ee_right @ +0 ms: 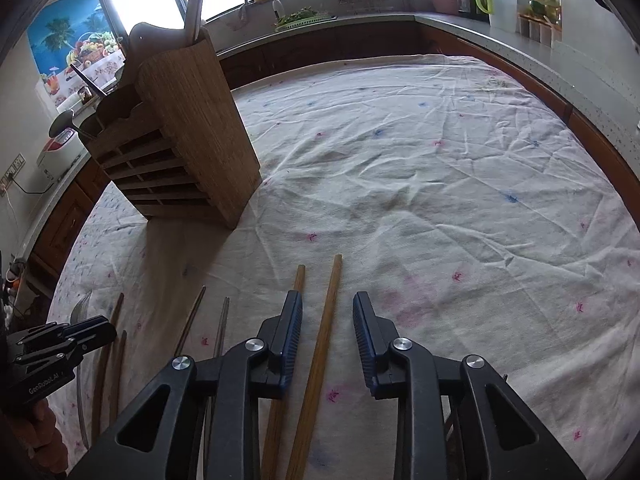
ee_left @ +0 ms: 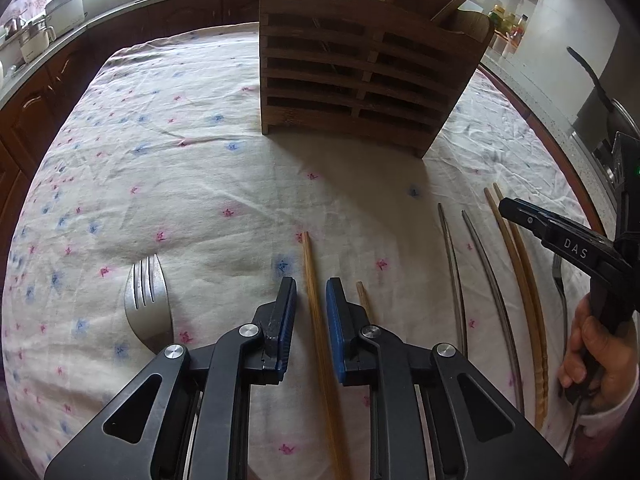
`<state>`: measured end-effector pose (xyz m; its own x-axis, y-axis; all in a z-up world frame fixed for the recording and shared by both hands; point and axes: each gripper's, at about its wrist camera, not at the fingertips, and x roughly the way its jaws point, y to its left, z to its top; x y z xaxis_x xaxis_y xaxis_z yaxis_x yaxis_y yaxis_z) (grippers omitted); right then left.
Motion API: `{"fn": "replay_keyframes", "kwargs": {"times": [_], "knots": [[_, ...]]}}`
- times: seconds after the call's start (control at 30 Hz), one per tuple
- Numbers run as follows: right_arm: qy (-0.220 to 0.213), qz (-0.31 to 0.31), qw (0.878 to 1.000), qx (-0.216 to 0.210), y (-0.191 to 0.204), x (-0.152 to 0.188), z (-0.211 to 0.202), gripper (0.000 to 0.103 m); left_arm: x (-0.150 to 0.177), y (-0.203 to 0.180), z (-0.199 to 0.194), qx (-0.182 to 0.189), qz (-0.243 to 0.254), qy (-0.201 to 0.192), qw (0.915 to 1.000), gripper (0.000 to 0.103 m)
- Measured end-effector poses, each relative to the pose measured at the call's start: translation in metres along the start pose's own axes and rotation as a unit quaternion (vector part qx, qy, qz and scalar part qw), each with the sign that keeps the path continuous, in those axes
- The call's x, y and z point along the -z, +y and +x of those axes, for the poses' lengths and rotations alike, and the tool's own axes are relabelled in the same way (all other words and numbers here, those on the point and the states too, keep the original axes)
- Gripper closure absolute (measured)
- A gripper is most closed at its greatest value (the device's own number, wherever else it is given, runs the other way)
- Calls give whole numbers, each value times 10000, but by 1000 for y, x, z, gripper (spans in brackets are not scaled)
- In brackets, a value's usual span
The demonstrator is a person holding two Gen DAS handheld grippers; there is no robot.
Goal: Organize utensils
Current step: 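Close the left tool on its wooden chopstick while the right tool closes on another, then lift both held wooden chopsticks and carry them over the wooden holder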
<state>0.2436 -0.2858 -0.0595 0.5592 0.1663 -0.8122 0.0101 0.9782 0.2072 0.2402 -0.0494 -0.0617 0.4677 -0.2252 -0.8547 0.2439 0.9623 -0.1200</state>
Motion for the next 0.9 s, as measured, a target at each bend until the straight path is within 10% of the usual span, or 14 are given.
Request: {"fn": "replay_keyframes", "kwargs": {"times": [0.27,0.43,0.9], "knots": [[21,-259,9994,219,8,-7,9,77,-5,-12,6,-291,309,-88,9991,95],[-7,-122,9998,137,3,-7,8,96,-5,-13,7,-319,341,-127,9988,98],[-363,47,9985,-406,11,-3,-38,98,-3,5,-42,233,-105,-501,9984,99]]}}
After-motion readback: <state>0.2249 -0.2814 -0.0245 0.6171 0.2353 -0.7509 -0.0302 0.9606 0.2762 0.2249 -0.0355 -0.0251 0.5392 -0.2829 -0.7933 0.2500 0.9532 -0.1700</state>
